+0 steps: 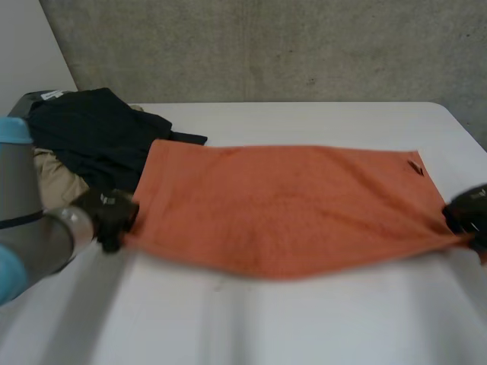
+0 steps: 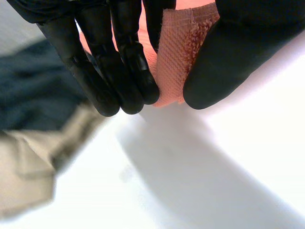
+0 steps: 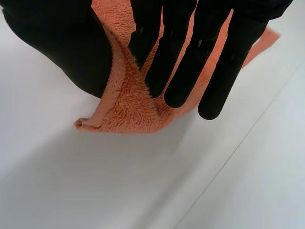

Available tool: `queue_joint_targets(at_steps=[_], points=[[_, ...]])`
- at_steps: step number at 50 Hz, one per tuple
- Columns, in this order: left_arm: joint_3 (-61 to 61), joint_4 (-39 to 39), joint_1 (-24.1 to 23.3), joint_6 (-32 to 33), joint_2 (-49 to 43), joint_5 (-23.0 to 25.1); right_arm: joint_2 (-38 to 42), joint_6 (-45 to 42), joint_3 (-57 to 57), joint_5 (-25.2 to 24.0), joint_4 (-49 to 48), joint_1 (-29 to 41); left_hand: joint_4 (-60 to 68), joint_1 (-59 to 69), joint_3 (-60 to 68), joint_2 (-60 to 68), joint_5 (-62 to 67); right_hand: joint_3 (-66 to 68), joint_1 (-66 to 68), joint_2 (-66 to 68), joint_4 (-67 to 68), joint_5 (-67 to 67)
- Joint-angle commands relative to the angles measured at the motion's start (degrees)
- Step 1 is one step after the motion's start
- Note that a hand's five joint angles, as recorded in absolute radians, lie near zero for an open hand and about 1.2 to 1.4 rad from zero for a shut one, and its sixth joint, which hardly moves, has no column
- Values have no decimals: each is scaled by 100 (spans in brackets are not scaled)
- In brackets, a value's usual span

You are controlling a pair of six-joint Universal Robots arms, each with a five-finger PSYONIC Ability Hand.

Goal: Fold the laundry.

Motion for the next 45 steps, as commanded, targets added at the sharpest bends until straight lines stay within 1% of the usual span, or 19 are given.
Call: queue_joint_targets(at_steps=[1,2,5,8,12,18,19,21,22,25,27,30,34,36,37,43,44,45], points=[[-737,-1219,313,855,710,549,-433,-1428,500,75,1040,-486,1148,1437,1181,1137,1246,1193,1468,1236,1141,1191],[-720,-1298,340,942,727,654,-424,-1673,517,93,1015,-486,1148,1437,1181,1137,1246,1193,1468,1236,1141,1191],[-562,-1237,314,970,692,690,-310,-1703,500,119,839,-425,1148,1437,1181,1137,1246,1193,1468,1236,1141,1191],[-211,-1026,244,891,482,506,-91,-1588,368,172,453,-302,1148,1437,1181,1137,1246,1193,1468,1236,1141,1191],[491,-623,138,645,17,128,226,-1535,70,278,-162,-161,1148,1437,1181,1137,1246,1193,1468,1236,1141,1191],[1415,-69,-46,135,-643,40,516,-1290,-308,146,-1093,120,1148,1437,1181,1137,1246,1193,1468,1236,1141,1191],[1712,115,-99,21,-870,14,612,-1133,-431,76,-1486,207,1148,1437,1181,1137,1246,1193,1468,1236,1141,1191],[2039,292,-152,-85,-1108,-65,735,-947,-554,49,-1893,296,1148,1437,1181,1137,1246,1193,1468,1236,1141,1191],[2197,362,-178,-129,-1240,-127,858,-738,-659,14,-2278,357,1148,1437,1181,1137,1246,1193,1468,1236,1141,1191],[2865,521,-266,-278,-1724,-513,1052,-394,-853,5,-2877,445,1148,1437,1181,1137,1246,1193,1468,1236,1141,1191],[3479,512,-319,-375,-2171,-847,1376,10,-1186,-12,-3430,551,1148,1437,1181,1137,1246,1193,1468,1236,1141,1191],[4007,538,-372,-393,-2575,-1067,1780,379,-1598,-48,-3861,691,1148,1437,1181,1137,1246,1193,1468,1236,1141,1191],[4649,617,-424,-358,-3051,-1077,2352,583,-2171,-30,-4162,815,1148,1437,1181,1137,1246,1193,1468,1236,1141,1191],[4887,644,-451,-349,-3236,-1068,2598,583,-2461,-21,-4223,867,1148,1437,1181,1137,1246,1193,1468,1236,1141,1191],[5132,670,-494,-331,-3402,-1076,2843,583,-2767,5,-4224,911,1148,1437,1181,1137,1246,1193,1468,1236,1141,1191],[5845,679,-618,-252,-3878,-1173,3565,609,-3647,-4,-4268,1069,1148,1437,1181,1137,1246,1193,1468,1236,1141,1191],[5907,679,-627,-243,-3922,-1199,3740,618,-3857,5,-4294,1122,1148,1437,1181,1137,1246,-391,-117,-348,-444,-393],[5968,679,-653,-217,-3983,-1226,3829,627,-3955,14,-4312,1140,1148,1437,1181,1137,1246,-1307,-1032,-1263,-1359,-1308]])
